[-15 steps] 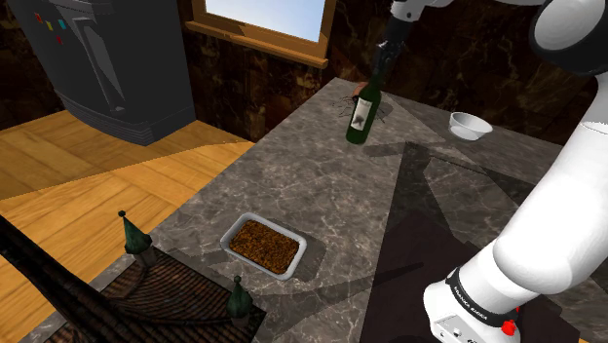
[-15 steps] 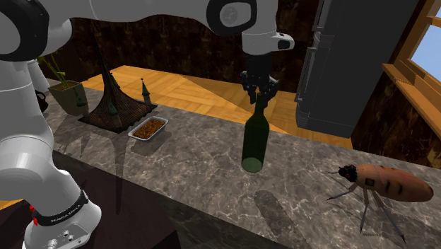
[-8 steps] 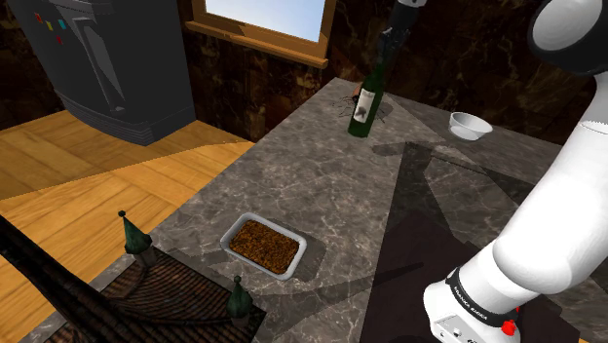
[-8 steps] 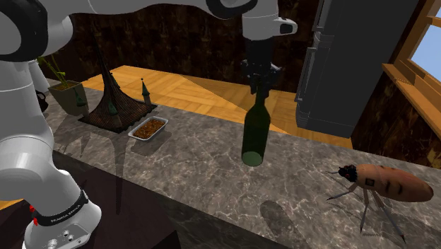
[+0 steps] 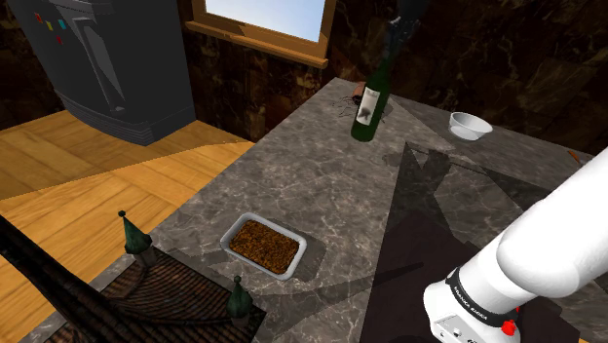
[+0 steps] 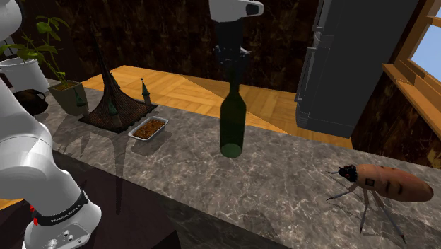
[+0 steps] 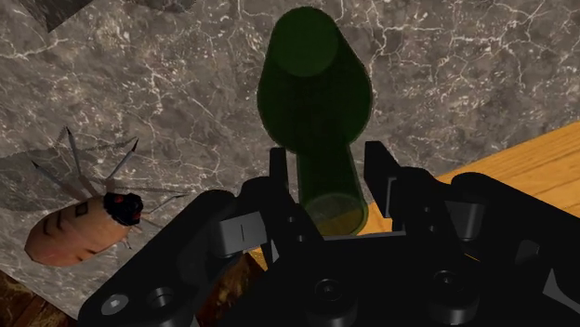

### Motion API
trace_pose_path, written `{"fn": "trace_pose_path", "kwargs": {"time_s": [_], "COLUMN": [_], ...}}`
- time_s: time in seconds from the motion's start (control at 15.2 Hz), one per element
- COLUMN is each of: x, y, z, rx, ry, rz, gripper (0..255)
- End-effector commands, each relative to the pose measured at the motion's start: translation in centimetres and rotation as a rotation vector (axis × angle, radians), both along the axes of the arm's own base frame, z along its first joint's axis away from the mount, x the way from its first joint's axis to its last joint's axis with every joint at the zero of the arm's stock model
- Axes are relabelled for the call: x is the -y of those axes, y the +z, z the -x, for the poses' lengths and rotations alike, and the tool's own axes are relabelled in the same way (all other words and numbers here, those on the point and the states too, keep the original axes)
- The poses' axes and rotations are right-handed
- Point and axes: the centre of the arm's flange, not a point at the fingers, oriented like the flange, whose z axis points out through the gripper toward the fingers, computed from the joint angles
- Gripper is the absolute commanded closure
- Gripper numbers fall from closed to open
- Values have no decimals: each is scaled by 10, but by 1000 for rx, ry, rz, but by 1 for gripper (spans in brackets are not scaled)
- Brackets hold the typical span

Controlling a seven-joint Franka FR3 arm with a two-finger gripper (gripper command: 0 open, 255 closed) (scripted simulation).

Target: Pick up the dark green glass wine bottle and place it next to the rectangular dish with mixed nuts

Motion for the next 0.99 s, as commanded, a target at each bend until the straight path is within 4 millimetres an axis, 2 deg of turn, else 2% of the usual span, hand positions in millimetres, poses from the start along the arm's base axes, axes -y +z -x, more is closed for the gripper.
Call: {"fn": "trace_pose_path", "kwargs": {"time_s": [0.0,0.92], "x": [-20,-152], "y": [10,80], "z": [15,124], "rx": [0,0], "ry": [-1,-1], "rz": [1,1], "gripper": [255,255]}}
